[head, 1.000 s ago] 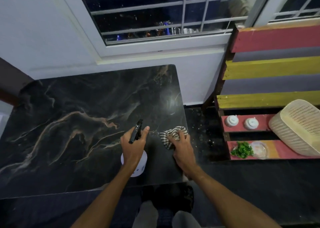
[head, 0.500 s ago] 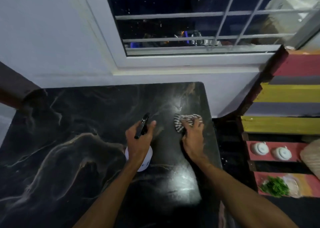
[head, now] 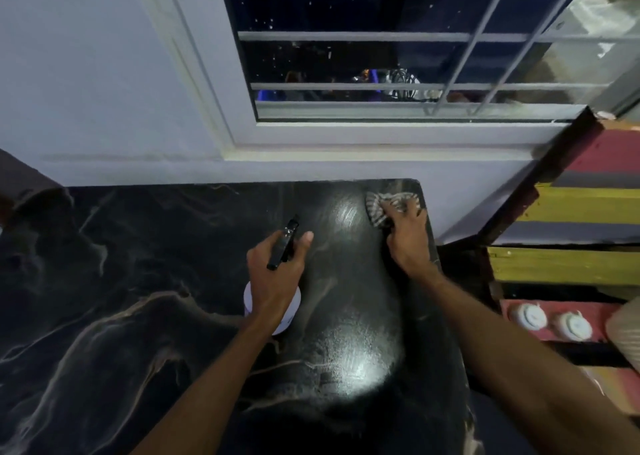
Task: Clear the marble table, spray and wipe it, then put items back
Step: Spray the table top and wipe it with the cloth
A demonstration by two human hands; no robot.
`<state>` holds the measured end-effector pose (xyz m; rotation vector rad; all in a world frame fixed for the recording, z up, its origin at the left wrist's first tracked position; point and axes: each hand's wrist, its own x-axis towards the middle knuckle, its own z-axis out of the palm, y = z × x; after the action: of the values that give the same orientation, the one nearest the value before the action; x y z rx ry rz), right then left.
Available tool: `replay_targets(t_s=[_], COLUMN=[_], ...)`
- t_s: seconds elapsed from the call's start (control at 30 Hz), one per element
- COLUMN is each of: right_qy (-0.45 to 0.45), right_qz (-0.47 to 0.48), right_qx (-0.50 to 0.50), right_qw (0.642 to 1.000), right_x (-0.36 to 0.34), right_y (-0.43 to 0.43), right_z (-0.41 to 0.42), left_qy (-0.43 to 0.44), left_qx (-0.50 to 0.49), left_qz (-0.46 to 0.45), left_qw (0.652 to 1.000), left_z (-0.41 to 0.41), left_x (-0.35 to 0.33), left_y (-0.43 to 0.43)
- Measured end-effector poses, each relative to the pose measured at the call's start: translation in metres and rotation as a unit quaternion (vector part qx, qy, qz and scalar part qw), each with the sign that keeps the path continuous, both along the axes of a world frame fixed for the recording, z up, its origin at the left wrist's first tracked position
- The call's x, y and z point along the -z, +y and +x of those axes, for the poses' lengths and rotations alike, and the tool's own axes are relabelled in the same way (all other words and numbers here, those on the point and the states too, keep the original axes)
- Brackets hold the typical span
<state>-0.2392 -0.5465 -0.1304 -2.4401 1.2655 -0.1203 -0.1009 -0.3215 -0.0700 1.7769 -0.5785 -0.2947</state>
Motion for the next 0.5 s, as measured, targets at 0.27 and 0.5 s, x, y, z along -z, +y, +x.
replay_targets(t_s=[0.27,0.5], right_qy=[-0.119,-0.18], right_qz=[0.082,0.064], right_qx=[0.005,0.129], right_qw=[0.989,0.973], right_x=[-0.031,-0.078], right_y=[0.097,0.059], right_z=[-0.095,-0.194], left_qy=[0.029,-0.011], left_qx=[0.045,0.138], left_qz=[0.022,0.022], left_qw=[0.998,0.99], left_z=[-0.062,-0.14], left_x=[-0.021,-0.038], left_y=[-0.003,-0.068])
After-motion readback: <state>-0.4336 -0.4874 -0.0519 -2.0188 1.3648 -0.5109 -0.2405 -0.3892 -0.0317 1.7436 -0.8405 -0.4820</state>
